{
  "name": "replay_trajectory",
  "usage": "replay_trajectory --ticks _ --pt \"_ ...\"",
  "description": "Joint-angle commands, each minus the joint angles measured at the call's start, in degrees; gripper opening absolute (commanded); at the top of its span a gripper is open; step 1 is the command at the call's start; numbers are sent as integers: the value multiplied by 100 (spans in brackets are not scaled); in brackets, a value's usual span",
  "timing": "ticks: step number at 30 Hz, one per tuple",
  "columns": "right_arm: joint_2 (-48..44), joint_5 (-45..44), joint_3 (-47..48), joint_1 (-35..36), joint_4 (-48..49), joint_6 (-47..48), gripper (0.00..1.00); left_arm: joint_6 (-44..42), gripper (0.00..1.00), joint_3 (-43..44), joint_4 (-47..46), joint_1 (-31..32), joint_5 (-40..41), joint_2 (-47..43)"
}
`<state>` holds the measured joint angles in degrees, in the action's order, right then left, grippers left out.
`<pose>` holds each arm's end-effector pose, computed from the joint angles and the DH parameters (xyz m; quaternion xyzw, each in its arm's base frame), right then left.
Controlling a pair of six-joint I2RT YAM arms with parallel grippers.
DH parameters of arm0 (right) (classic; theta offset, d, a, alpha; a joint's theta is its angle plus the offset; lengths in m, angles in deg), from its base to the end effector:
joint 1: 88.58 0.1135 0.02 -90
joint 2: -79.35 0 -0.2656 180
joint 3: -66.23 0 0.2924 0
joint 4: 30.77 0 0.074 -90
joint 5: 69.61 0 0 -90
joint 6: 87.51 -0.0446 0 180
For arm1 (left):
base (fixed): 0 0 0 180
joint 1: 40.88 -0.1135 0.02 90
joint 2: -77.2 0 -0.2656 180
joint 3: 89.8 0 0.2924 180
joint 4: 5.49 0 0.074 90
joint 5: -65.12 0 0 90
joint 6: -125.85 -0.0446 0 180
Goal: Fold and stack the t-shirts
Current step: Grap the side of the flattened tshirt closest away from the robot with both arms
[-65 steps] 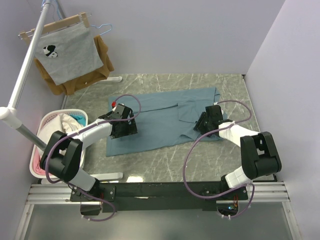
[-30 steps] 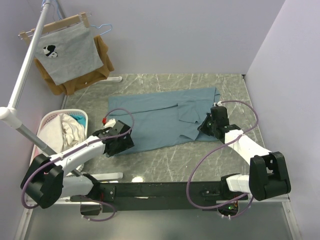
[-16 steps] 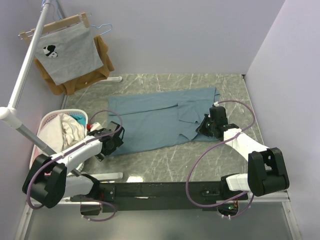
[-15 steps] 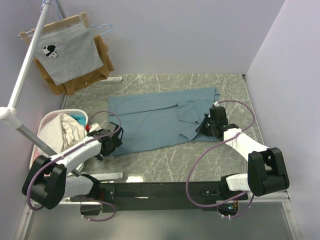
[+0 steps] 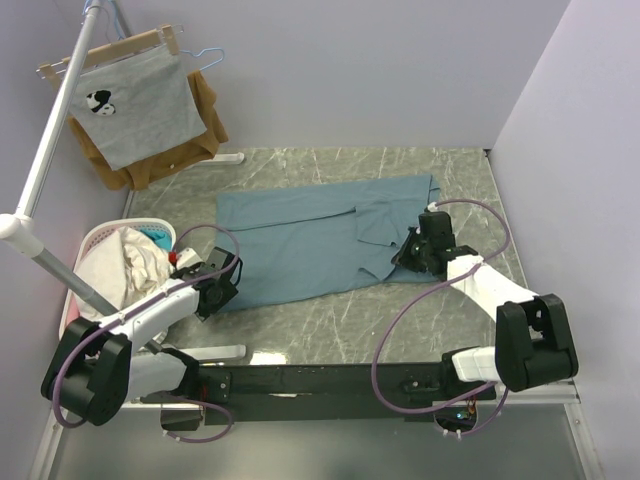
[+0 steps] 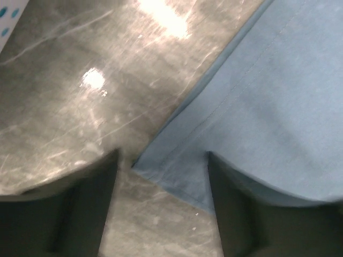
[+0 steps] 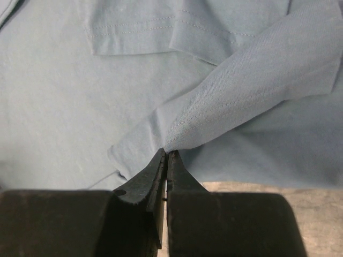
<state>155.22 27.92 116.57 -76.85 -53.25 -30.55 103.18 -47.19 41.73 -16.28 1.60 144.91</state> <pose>0.2907 0.0663 0.1572 0.1491 0.9199 0.1928 0.3072 0.2071 -0.0729 0.1267 -0.3832 0.8829 0.0498 0.2667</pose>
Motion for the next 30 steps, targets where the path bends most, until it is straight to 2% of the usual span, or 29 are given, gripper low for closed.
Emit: replay_trajectory --ticks 1,3,5,6,9,10,11,20,26,30 --pt "-371 -129 254 -4 -211 96 0 -80 58 -220 -540 -17 -214 111" --pt "-529 -182 263 -13 -298 96 0 -115 44 -264 -645 -25 -196 138" --pt "-600 -234 281 -13 -386 96 0 -132 38 -290 -707 -17 -222 164" --pt "-687 -261 289 -30 -448 104 0 -159 31 -342 -786 -17 -231 173" --pt "-828 -357 307 -56 -571 122 0 -220 22 -378 -883 -17 -292 147" --pt "-855 -384 307 -48 -606 122 0 -238 6 -361 -848 -17 -275 147" --pt "-881 -393 316 -65 -641 131 0 -247 1 -343 -796 -17 -275 129" --pt "-1584 -1130 333 -127 -1072 -1 0 -773 1 622 -67 -43 -161 -688" --pt "-1971 -1649 386 -206 -1432 -168 0 -1256 1 1116 31 -306 -81 -355" --pt "-2182 -1632 290 -215 -1775 -317 0 -1486 1 1151 -118 -526 -134 -179"
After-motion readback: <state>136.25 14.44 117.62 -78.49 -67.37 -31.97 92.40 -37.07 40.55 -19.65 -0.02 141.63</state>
